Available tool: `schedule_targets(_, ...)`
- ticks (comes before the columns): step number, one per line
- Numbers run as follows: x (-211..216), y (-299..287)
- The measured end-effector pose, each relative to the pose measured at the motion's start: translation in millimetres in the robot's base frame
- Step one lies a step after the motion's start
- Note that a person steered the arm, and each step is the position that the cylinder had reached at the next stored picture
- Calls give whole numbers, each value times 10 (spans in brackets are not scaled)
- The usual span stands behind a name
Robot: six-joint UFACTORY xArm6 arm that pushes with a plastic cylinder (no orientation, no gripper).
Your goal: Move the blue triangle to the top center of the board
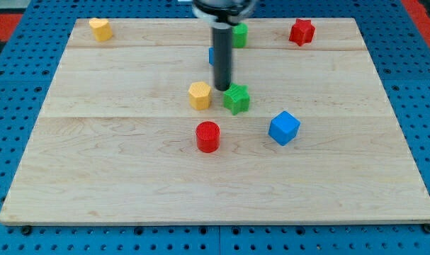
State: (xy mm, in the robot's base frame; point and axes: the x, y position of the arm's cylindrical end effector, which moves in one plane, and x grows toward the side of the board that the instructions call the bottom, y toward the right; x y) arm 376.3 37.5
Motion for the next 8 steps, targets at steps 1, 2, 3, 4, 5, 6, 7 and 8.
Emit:
schedule_targets(1, -265, 384)
schedule_targets(2, -573, 218)
schedule_targets(3, -760, -396)
schedule_targets(4, -540, -716)
schedule_targets(5, -392, -927)
schedule_targets(6, -732, -1052)
schedule_targets(7, -744, -553)
schedule_targets(8, -790, -554)
